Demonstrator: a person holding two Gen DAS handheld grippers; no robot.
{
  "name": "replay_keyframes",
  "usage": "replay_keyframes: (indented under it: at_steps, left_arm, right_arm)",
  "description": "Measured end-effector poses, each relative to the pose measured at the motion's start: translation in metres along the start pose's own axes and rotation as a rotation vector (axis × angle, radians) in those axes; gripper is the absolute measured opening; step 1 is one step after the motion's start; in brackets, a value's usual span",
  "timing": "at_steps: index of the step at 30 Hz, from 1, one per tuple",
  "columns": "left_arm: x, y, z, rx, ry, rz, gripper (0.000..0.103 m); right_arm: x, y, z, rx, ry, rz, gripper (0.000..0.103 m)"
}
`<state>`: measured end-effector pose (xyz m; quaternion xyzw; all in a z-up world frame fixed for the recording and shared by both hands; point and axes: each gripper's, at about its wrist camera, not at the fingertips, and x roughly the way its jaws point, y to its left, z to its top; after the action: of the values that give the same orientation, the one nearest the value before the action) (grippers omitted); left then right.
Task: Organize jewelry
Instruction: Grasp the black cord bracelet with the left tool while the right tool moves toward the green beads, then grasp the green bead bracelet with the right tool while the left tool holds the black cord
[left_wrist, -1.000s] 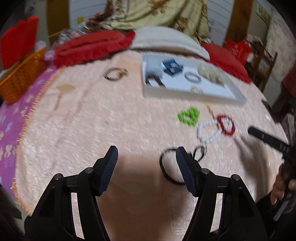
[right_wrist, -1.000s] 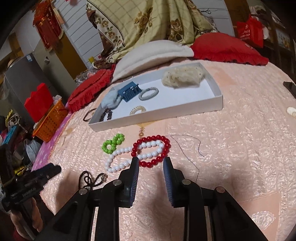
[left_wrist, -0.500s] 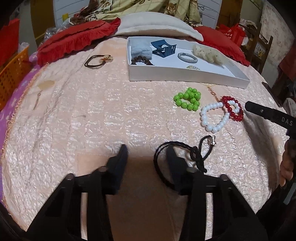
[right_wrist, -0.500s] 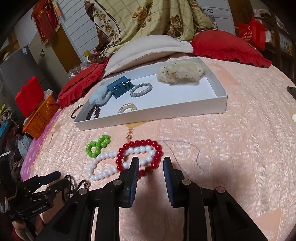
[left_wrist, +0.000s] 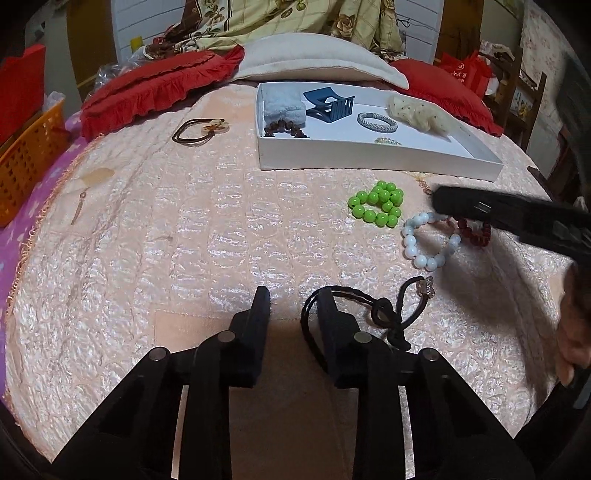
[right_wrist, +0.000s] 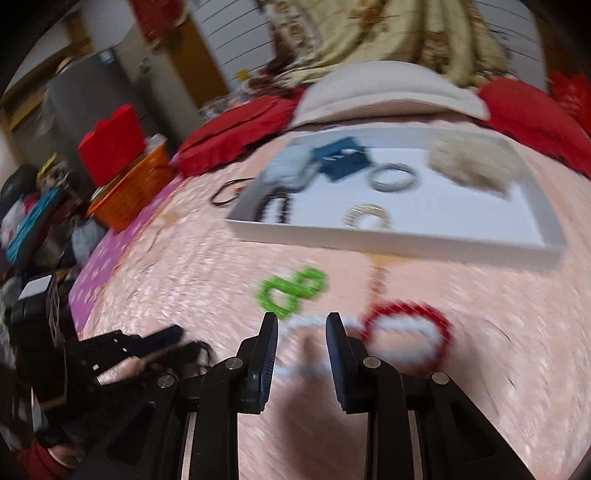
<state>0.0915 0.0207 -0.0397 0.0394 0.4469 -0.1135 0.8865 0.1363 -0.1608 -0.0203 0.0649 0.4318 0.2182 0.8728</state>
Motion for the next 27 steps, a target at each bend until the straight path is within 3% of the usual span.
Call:
replay_keyframes:
  at_steps: [7,10,13,17,20,21,22,24,27]
  left_arm:
    - [-0.001,0.000,-0.002,-0.007,-0.005,-0.004,0.023]
    - [-0.002,-0.001,-0.003,-0.009,-0.011,-0.001,0.023]
    - [-0.002,-0.001,-0.003,-0.017,-0.008,-0.020,0.008]
    - [-0.005,0.001,-0.004,-0.034,0.002,-0.031,0.004]
    - [-0.009,0.005,-0.004,-0.056,0.004,-0.040,0.004]
    - [-0.010,0.005,-0.004,-0.060,0.002,-0.043,0.003]
    - [-0.013,0.006,-0.004,-0.063,-0.001,-0.045,0.003]
    - [-0.018,0.006,-0.003,-0.065,-0.010,-0.046,0.003]
    - [-0.028,0.008,0.001,-0.076,-0.023,-0.063,0.003]
  right_arm:
    - [0.042,0.004,0.018,-0.008,0.077,-0.037,0.025]
    - [0.043,0.008,0.018,-0.028,0.063,-0.043,0.025]
    - [0.044,0.012,0.017,-0.057,0.049,-0.080,0.026]
    - [0.049,0.018,0.015,-0.123,0.068,-0.135,0.026]
    - [0.047,0.016,0.013,-0.120,0.065,-0.127,0.025]
    - [0.045,0.014,0.013,-0.109,0.065,-0.121,0.021]
    - [0.044,0.012,0.013,-0.094,0.063,-0.105,0.010]
    - [0.042,0.008,0.013,-0.056,0.068,-0.050,0.002]
    - [0.032,0.009,0.013,-0.039,0.041,-0.033,0.001]
